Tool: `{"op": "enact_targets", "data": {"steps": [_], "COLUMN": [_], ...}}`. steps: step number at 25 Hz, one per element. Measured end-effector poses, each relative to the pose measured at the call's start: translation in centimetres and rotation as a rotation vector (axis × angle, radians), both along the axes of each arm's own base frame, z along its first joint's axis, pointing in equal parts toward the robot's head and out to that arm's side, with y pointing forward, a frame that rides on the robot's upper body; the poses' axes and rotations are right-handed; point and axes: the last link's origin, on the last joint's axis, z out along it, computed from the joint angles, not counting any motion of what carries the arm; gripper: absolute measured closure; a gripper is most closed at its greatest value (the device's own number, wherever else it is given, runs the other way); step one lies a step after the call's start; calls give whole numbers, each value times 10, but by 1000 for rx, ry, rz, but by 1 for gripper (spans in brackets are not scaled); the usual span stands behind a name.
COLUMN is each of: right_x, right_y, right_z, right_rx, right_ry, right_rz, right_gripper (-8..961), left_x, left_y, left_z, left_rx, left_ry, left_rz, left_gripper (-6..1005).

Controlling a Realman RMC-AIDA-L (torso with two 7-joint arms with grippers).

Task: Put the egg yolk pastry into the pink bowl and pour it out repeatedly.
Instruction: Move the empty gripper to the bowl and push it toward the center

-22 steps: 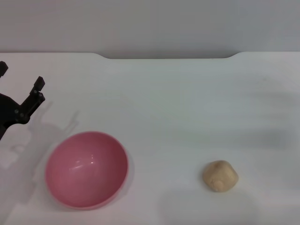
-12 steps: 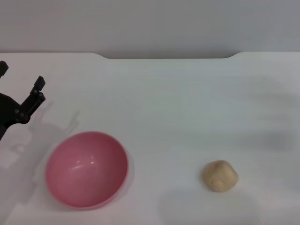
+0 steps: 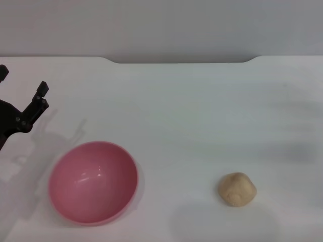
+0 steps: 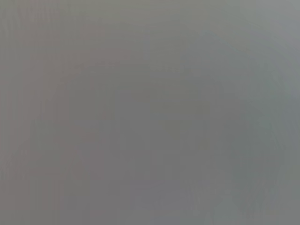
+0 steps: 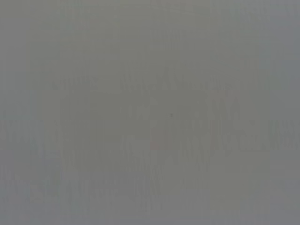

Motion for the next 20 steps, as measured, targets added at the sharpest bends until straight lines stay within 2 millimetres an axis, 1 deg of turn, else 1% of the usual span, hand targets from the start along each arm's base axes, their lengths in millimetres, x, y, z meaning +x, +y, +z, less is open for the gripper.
{"op": "enact_targets", "data": {"steps": [20], "right_x": [-4], "right_y": [2], "right_z": [-2], "right_rx": [-10], "right_ry": [5], "right_rz": [16], "right_gripper": [408], "left_x": [0], "left_y": [-1], "left_z": [0], "left_rx": [-3], "left_ry": [-9], "left_rz": [0], "left_gripper": [176]}}
